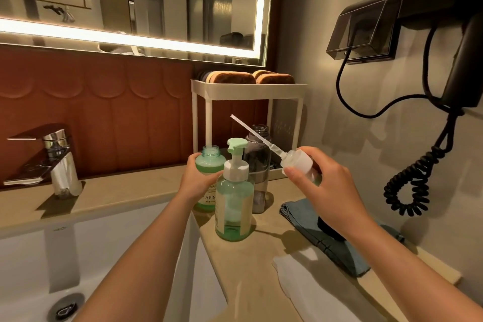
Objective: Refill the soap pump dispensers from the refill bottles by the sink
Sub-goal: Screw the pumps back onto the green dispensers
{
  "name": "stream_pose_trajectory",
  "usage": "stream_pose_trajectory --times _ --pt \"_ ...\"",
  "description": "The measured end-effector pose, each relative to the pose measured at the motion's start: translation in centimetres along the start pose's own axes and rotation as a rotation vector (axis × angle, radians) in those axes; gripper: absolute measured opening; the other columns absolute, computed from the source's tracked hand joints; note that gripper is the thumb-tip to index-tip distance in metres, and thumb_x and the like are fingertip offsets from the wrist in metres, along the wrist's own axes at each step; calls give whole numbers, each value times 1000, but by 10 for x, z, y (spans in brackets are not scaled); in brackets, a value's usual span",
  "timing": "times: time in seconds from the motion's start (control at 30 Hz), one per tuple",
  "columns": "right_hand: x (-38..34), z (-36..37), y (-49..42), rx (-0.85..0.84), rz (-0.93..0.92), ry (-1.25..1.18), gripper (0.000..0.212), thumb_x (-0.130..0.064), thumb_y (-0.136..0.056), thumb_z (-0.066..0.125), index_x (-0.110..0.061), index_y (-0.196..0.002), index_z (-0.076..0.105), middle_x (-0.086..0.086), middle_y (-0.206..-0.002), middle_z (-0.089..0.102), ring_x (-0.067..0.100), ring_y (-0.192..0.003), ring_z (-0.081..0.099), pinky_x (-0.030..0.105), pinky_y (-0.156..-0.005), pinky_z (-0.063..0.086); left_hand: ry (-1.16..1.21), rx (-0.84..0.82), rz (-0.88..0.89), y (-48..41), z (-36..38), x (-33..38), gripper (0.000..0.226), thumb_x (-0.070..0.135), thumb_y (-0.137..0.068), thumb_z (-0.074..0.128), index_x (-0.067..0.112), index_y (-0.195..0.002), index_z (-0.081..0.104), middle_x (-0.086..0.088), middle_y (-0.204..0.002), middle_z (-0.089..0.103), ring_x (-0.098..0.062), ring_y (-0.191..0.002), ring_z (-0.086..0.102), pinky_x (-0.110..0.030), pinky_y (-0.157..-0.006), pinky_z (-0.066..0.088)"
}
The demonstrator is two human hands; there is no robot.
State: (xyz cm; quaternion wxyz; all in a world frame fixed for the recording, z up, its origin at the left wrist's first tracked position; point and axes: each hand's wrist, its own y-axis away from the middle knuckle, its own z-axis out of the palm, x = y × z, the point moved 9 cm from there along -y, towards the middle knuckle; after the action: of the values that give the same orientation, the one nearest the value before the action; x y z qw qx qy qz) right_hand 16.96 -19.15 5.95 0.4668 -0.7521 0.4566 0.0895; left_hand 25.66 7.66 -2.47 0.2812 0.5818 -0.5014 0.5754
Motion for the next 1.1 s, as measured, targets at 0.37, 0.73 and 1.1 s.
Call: stream_pose_trajectory --times 0.37,0.73,1.1 --pt "3 -4 5 -26 6 24 44 -58 -77 52 -31 -112 54 -8 -102 61 20 -93 55 50 -85 46 -77 125 58 10 -21 2 59 32 -63 83 22 -109 48 0 -104 60 -20 -98 57 -39 -84 49" --pt "-23 -16 17 -44 -42 45 61 -76 -68 42 -38 -114 53 -11 -99 61 24 -94 54 50 -81 48 -29 173 71 66 -75 33 55 34 -65 81 20 -110 53 0 -101 62 -21 -97 57 -37 -77 44" --pt "-70 -48 49 -120 -91 34 34 -42 -73 72 -27 -98 53 -13 -84 59 8 -77 58 35 -66 54 46 39 23 176 -74 64 54 29 -64 82 26 -109 52 6 -100 62 -12 -92 58 -36 -78 44"
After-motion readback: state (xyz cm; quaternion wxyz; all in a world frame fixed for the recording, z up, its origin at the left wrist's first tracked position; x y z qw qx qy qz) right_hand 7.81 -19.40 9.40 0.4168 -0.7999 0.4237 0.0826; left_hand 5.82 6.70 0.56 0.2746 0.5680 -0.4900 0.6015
